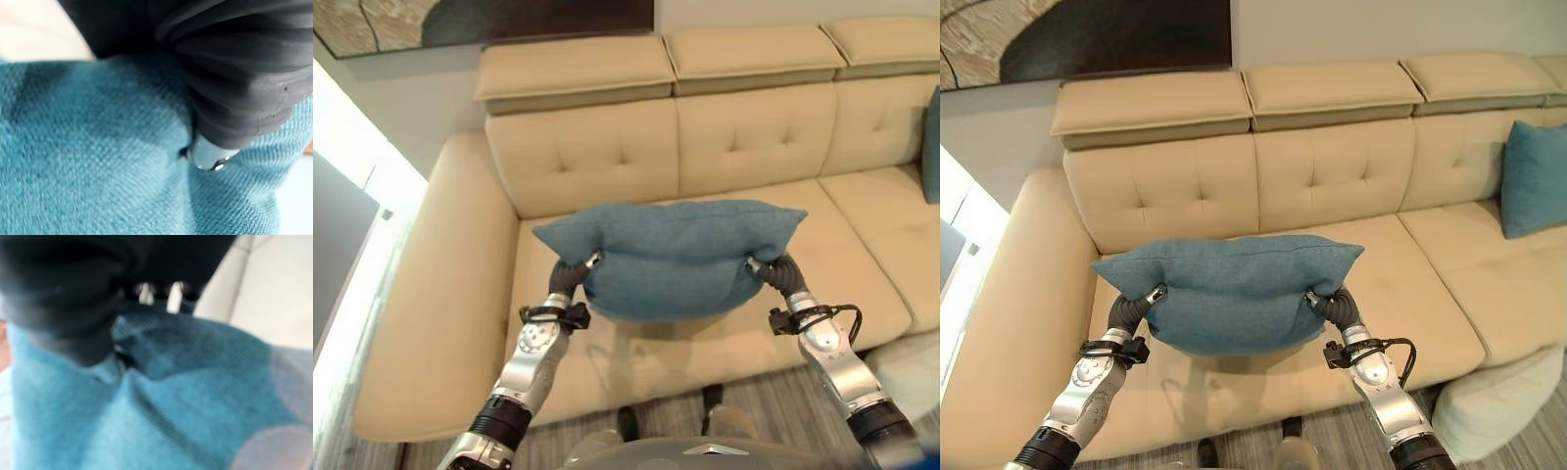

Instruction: Pick up all the scattered cushions and arrange them neatly on the sofa.

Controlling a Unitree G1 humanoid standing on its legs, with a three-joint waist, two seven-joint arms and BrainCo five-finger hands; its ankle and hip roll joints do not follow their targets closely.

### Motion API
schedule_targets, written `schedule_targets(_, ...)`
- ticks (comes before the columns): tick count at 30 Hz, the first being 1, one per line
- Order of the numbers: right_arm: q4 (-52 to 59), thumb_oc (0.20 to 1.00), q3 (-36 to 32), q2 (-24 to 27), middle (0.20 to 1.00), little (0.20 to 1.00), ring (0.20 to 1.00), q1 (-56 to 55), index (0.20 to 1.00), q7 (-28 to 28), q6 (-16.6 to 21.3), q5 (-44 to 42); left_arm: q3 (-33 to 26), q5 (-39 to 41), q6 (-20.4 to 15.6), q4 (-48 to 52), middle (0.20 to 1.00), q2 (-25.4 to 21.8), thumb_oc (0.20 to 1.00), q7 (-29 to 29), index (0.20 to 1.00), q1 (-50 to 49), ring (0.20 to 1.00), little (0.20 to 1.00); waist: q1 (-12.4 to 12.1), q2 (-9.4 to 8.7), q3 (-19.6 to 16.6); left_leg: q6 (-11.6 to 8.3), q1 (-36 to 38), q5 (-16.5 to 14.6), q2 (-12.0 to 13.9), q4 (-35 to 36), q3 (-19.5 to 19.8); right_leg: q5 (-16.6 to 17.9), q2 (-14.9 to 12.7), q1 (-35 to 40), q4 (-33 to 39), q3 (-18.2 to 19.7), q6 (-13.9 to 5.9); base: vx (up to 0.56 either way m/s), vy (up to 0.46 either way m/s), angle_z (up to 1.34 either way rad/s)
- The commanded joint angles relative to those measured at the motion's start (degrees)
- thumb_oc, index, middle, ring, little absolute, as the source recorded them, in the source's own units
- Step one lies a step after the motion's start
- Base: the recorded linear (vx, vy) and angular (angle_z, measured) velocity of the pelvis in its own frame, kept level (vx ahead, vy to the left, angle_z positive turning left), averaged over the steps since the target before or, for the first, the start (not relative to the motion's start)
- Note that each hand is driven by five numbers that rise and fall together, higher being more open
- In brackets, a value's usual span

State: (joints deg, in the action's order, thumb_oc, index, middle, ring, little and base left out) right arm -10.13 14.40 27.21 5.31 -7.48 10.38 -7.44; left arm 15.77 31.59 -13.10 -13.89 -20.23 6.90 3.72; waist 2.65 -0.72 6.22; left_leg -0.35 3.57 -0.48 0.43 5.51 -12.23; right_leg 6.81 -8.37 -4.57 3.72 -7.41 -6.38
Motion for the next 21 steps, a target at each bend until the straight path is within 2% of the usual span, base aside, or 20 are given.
schedule_targets(1, 3.3, 0.2, 0.1, 0.3, 0.2, 0.2, 0.2, 9.6, 0.2, -1.7, 4.8, -1.0, 1.6, -1.7, -6.2, 4.2, 0.2, 0.6, 0.2, 0.8, 0.2, 11.4, 0.2, 0.2, -0.1, -1.68, -2.8, -2.18, 1.7, 0.0, 0.8, -0.6, -0.8, -2.6, -0.2, 2.9, -2.3, -1.8, -3.42, 0.04, -0.097, 0.2)
schedule_targets(6, -1.2, 0.2, 3.5, -0.9, 0.2, 0.2, 0.2, 19.9, 0.2, -3.9, 4.6, -5.8, 3.9, -1.5, -6.8, 0.4, 0.2, 1.1, 0.2, 4.8, 0.2, 21.0, 0.2, 0.2, -0.3, -1.39, -1.4, -3.02, -1.5, 1.1, 1.7, -0.5, -0.1, -2.5, 0.3, 1.1, -1.3, -3.2, -2.79, -0.04, -0.074, 0.12)
schedule_targets(11, -6.9, 0.2, 6.9, 0.7, 0.2, 0.2, 0.2, 30.9, 0.2, -6.3, 4.2, -8.0, 5.3, -1.0, -7.8, -4.2, 0.2, -0.2, 0.2, 8.4, 0.2, 30.7, 0.2, 0.2, -0.8, -1.48, 0.7, -3.56, -6.1, 2.6, 2.5, -0.5, 0.7, -2.0, 0.6, -2.6, -1.2, -4.0, -2.36, -0.1, -0.052, 0.15)
schedule_targets(16, -15.8, 0.2, 10.9, 0.7, 0.2, 0.2, 0.2, 45.3, 0.2, -8.7, 4.3, -11.3, 8.0, -0.9, -8.7, -13.0, 0.2, -3.7, 0.2, 11.4, 0.2, 43.8, 0.2, 0.2, -1.2, -1.62, 2.9, -3.88, -13.6, 4.5, 2.7, -1.4, 1.6, -0.6, 0.8, -9.9, -2.4, -3.4, -2.16, -0.14, -0.026, 0.1)
schedule_targets(21, -21.9, 0.2, 14.4, -0.6, 0.2, 0.2, 0.2, 53.5, 0.2, -9.0, 4.7, -12.4, 10.3, -0.4, -9.4, -19.0, 0.2, -6.1, 0.2, 11.5, 0.2, 51.6, 0.2, 0.2, -1.6, -1.55, 4.3, -4.23, -20.2, 5.3, 2.7, -3.3, 2.5, 0.4, 0.7, -16.2, -4.1, -3.0, -2.16, -0.1, -0.005, 0.04)
